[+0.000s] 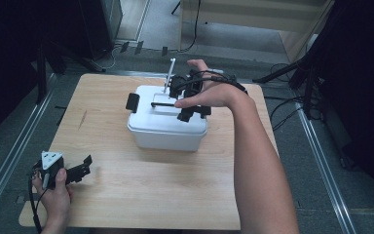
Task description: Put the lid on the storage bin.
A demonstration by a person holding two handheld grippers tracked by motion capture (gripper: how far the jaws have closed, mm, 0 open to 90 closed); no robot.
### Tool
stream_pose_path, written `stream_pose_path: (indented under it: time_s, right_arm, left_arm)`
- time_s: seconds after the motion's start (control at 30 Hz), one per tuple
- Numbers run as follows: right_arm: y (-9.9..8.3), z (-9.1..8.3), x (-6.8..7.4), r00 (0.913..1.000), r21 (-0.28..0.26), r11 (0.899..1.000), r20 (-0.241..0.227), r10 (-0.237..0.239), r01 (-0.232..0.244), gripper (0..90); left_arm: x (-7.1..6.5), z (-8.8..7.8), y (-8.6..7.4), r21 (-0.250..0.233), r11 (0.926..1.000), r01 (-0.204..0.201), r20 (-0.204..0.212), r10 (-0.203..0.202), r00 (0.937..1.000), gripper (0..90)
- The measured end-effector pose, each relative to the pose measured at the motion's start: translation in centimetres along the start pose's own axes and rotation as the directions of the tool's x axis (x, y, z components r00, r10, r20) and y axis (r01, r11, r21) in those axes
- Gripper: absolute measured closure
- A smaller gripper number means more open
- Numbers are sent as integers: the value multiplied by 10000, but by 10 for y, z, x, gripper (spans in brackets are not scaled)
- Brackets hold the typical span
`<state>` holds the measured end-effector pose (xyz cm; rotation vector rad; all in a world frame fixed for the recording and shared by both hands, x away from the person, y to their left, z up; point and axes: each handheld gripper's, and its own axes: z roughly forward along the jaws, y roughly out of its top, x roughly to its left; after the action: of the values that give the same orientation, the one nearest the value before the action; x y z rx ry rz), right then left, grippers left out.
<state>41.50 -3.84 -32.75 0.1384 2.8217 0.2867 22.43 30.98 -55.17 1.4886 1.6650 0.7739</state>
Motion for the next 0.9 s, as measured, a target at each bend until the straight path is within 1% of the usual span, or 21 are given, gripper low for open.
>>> stream_pose_path:
  time_s: [0.1,0.13,0.23,0.37,0.4,0.53,0.9]
  right_arm:
    - [-10,1,0,9999,86,9999,8,122,-123,0]
    - [-12,1,0,9999,77,9999,-39,138,-138,0]
    - [-21,0,0,9996,126,9996,11,265,-265,0]
    - [-30,-4,0,9994,147,9993,47,354,-354,0]
    - [-33,-5,0,9991,150,9990,60,426,-426,0]
    - [-44,-8,0,9988,93,9988,95,475,-476,0]
    - [-83,-17,2,9935,128,9937,282,1105,-1109,0]
  left_arm:
    - [0,0,0,14,10000,-43,0,43,10000,0]
    - [0,0,0,16,10000,-41,0,41,10000,0]
    - [0,0,0,13,10000,-1,3,1,10000,0]
    - [0,0,0,9,10000,-39,-12,39,10000,0]
    - [0,0,0,-15,10000,-12,-18,12,10000,0]
    - [0,0,0,-22,10000,21,-13,-21,10000,0]
    - [-1,0,0,-16,10000,-28,-32,28,10000,0]
